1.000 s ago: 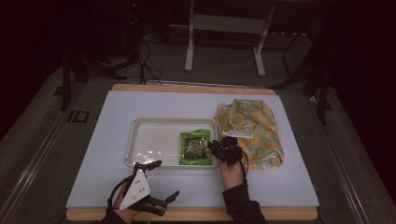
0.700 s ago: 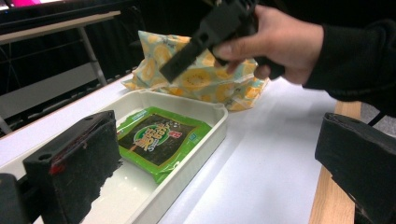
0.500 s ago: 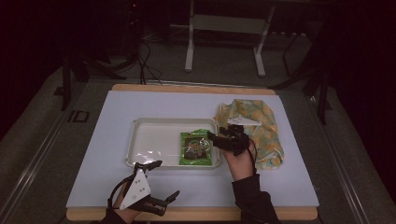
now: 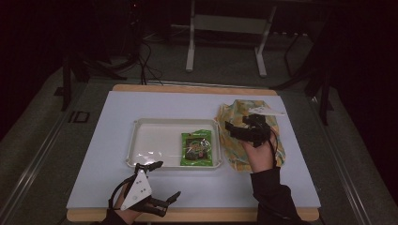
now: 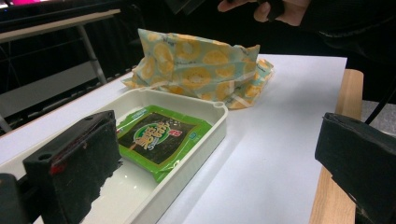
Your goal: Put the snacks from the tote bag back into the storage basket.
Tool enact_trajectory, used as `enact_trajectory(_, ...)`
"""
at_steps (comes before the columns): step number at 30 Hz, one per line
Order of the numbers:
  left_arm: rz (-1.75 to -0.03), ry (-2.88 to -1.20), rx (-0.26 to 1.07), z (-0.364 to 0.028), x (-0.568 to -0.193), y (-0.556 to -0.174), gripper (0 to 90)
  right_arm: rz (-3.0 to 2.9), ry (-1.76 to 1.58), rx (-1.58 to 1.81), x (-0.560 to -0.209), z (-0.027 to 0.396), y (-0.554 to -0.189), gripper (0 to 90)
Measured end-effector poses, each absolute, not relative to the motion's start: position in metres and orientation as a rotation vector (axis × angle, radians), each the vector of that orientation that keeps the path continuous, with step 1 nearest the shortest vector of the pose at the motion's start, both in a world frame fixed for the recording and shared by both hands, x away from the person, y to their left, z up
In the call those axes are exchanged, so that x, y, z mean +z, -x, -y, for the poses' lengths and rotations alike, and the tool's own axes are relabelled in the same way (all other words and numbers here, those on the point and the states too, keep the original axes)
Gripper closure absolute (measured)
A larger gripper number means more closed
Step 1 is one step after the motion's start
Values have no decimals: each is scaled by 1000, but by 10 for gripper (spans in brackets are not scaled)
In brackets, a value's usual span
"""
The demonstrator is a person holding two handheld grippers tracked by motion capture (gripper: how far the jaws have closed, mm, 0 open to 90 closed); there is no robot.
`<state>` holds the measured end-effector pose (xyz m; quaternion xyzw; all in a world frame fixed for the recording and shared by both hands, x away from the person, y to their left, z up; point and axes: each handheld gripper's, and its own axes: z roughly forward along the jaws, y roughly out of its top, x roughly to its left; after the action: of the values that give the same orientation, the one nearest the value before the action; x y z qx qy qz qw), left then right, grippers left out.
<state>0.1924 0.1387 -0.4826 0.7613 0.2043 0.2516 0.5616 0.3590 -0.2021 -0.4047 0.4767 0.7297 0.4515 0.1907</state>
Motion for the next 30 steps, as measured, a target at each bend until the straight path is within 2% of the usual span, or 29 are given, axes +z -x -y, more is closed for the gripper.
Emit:
enact_trajectory(2,-482,-1794,592,-139,-483,-193,4,-2062,-1330,1270,-405,210,-359,149)
enact_trajectory(5,-483,-1793,592,-139,-483,-193,4,-2064,-1344,1276,-405,221,-360,138)
enact_trajectory(30,-482,-1805,590,-137,-484,-193,4,-1886,-1369,1103,-424,289,-342,139)
